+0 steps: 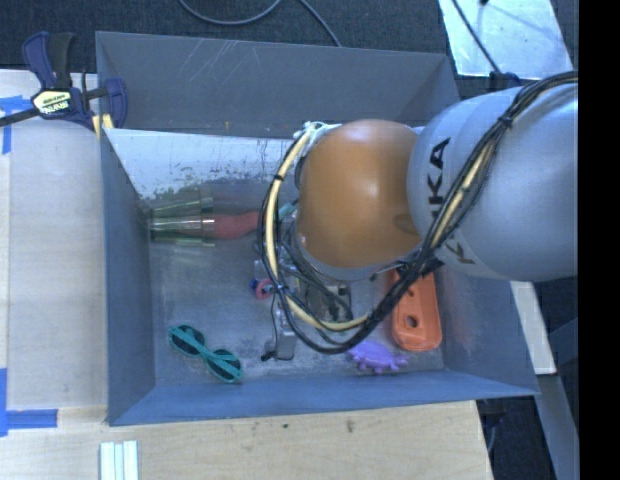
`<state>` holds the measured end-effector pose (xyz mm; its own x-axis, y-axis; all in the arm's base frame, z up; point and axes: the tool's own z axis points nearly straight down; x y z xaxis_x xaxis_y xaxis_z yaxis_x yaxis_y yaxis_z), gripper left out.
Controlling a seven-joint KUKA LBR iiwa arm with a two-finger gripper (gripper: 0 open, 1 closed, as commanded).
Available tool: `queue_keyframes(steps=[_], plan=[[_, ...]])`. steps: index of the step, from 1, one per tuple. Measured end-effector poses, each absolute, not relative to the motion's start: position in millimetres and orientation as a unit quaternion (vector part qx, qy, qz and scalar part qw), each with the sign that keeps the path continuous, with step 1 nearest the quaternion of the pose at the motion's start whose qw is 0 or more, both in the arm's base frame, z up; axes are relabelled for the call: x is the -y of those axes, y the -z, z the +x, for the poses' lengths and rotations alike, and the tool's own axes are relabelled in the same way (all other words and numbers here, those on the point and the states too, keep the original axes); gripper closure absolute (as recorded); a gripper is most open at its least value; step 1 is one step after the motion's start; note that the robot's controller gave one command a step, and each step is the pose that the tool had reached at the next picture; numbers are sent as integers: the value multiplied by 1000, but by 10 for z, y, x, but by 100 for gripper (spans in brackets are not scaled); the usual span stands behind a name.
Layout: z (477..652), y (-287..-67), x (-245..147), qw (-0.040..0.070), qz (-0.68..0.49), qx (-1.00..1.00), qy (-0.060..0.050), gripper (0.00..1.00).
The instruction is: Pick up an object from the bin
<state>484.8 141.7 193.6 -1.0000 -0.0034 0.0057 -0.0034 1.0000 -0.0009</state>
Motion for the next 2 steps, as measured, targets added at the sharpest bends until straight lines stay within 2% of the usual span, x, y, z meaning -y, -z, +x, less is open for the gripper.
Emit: queue_keyframes(steps=[1,2], plan=[[4868,-1978,-1410,-1,0,1000,0,0],[4867,-1317,-1629,-2,-21,1000,1,0]])
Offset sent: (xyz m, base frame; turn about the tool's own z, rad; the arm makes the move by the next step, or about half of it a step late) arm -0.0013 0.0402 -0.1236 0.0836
